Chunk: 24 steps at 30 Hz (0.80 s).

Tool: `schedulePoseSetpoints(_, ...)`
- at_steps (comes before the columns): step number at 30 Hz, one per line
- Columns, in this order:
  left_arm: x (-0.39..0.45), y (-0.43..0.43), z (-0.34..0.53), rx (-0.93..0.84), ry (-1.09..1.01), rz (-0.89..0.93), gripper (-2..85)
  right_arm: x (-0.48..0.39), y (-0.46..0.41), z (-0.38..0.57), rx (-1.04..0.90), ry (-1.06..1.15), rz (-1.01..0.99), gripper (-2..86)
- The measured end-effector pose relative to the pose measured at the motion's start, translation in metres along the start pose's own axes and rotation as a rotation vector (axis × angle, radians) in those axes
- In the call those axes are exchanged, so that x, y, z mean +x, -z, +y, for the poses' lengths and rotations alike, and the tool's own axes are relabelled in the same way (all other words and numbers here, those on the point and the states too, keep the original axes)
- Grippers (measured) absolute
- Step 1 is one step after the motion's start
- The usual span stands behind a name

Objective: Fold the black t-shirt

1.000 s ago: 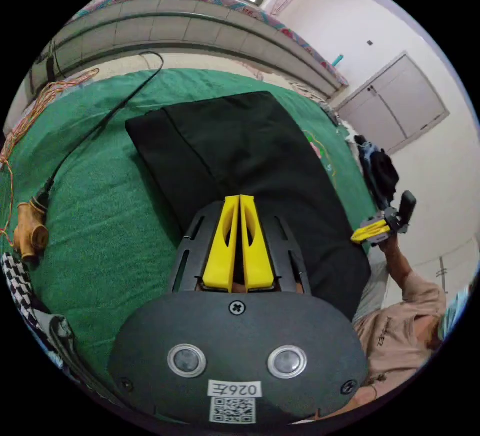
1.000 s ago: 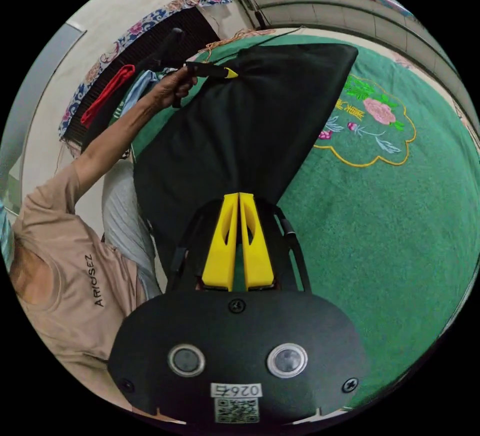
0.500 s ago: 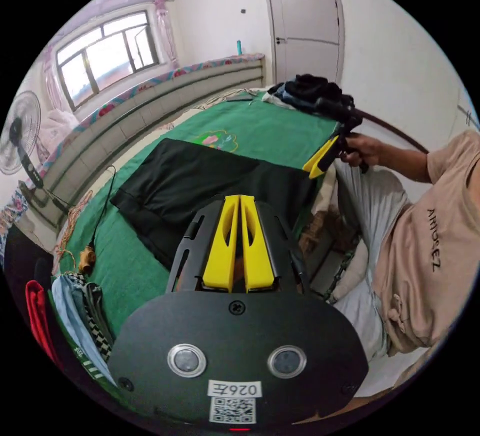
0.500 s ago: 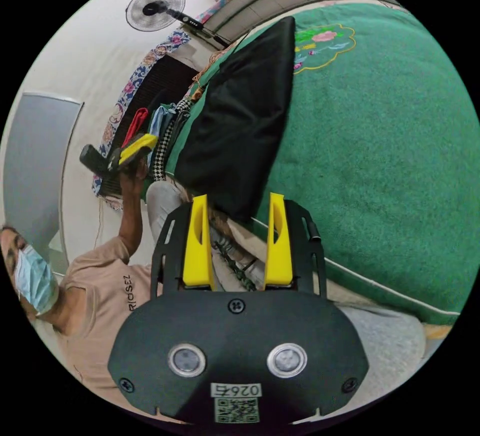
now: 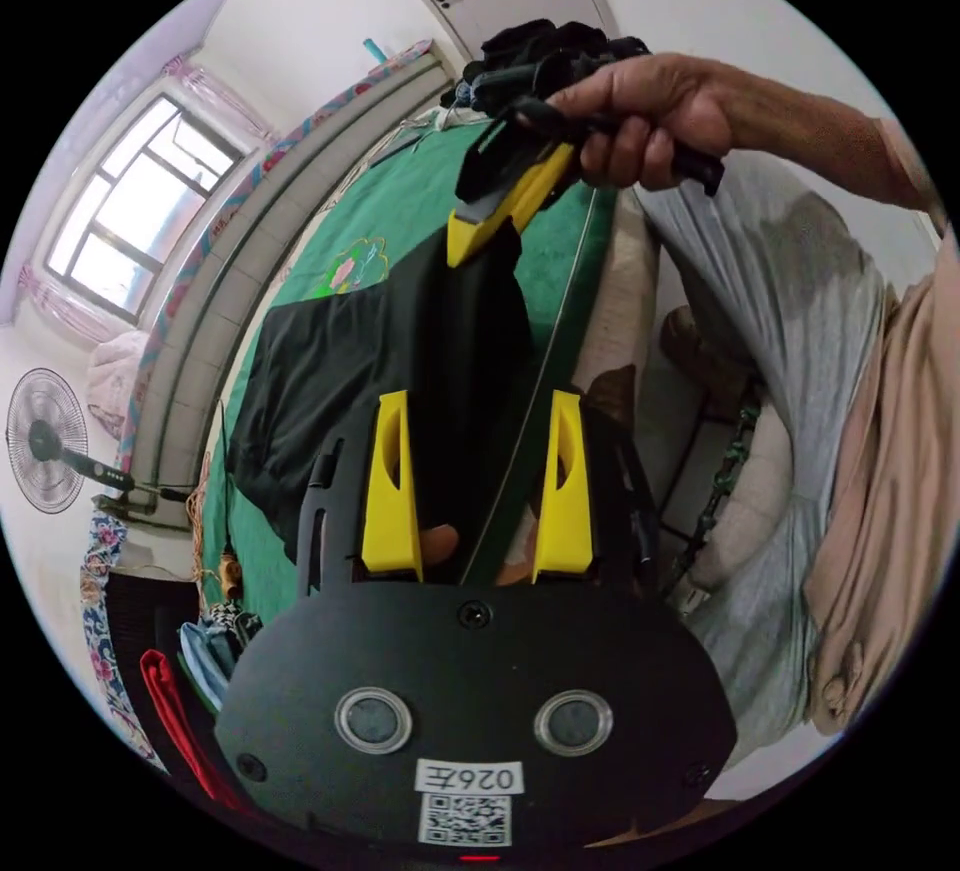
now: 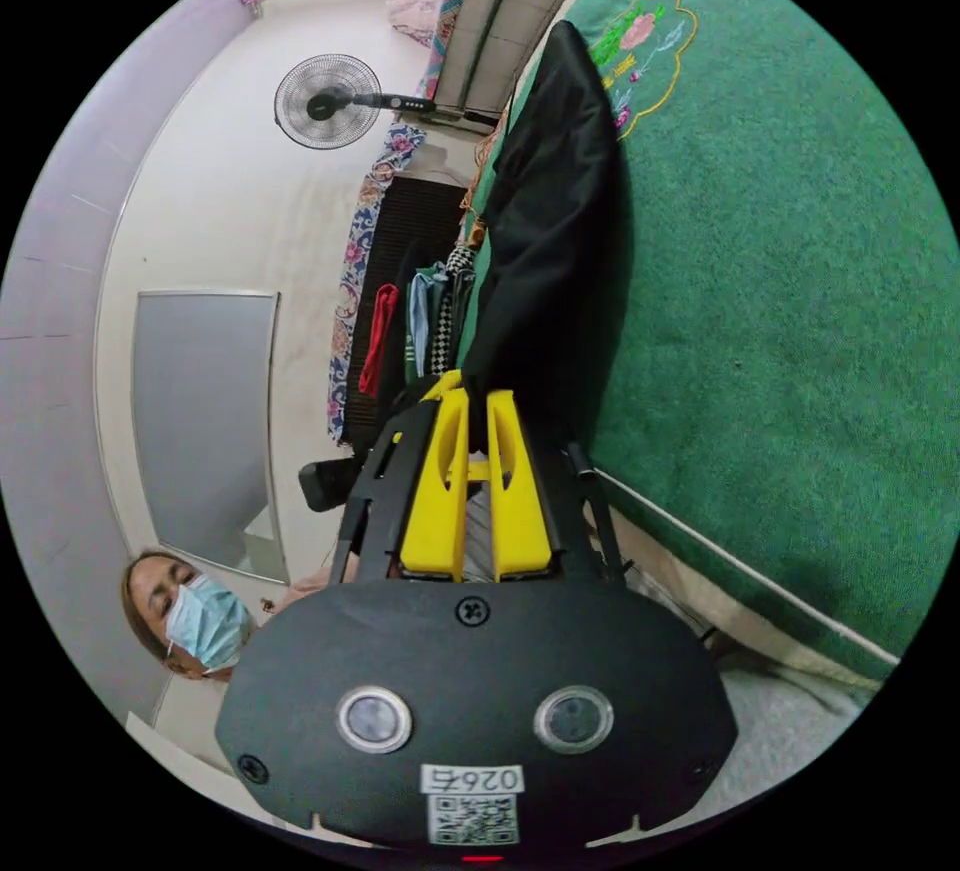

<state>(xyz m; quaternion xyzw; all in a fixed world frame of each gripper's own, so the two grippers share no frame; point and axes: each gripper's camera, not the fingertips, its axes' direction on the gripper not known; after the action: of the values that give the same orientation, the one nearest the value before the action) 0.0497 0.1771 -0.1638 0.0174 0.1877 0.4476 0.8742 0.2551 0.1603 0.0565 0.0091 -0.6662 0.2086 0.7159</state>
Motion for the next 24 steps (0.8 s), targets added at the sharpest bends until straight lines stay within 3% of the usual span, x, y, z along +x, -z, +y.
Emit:
schedulePoseSetpoints(3,0.006,-0.013,-0.004,-0.066,0.026,-0.084,15.3,-0.014,-0.014,0.007,-0.019,0.037,0.006,0.5)
schedulePoseSetpoints(5,0.008,-0.017,-0.003,-0.080,0.058,-0.221,3.1,-0.024,-0.027,0.016,-0.063,0.090,0.070,1.0)
schedulePoseSetpoints(8,-0.001,-0.019,-0.001,-0.065,0.106,-0.095,1.4,-0.043,-0.045,0.041,-0.114,0.275,0.216,2.8)
schedulePoseSetpoints(12,-0.024,-0.023,0.006,-0.012,0.197,0.069,0.2,-0.073,-0.079,0.098,-0.092,0.579,0.660,9.6)
schedulePoseSetpoints(16,-0.044,-0.027,0.012,0.026,0.267,0.186,-0.3,-0.086,-0.154,0.150,-0.240,0.842,1.025,16.9)
schedulePoseSetpoints(20,-0.072,-0.032,0.026,0.089,0.399,0.344,-0.4,-0.086,-0.211,0.184,-0.365,0.993,1.129,19.1)
schedulePoseSetpoints(24,-0.097,-0.041,0.034,0.110,0.502,0.499,-0.5,-0.090,-0.260,0.211,-0.296,1.036,1.170,16.8)
